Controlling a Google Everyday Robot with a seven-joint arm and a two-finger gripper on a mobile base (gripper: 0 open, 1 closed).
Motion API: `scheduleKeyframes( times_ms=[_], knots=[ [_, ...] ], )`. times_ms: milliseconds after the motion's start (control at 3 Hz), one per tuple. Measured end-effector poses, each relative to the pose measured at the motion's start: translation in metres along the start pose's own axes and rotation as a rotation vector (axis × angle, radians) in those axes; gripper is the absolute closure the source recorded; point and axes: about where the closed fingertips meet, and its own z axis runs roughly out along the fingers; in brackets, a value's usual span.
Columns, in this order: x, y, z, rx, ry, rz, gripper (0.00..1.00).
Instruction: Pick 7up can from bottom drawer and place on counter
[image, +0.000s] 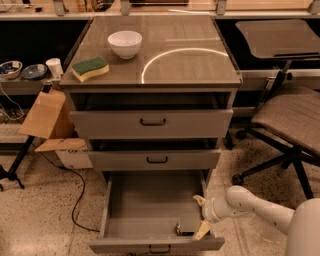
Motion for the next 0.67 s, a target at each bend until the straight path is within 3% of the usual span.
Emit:
scheduleKeyframes(
  times_ms=[333, 667],
  knots=[
    [0.016, -0.015, 0.006, 0.022, -0.021, -0.02, 0.0],
    [0.017, -0.03, 0.022, 0.012, -0.042, -0.054, 0.19]
  ],
)
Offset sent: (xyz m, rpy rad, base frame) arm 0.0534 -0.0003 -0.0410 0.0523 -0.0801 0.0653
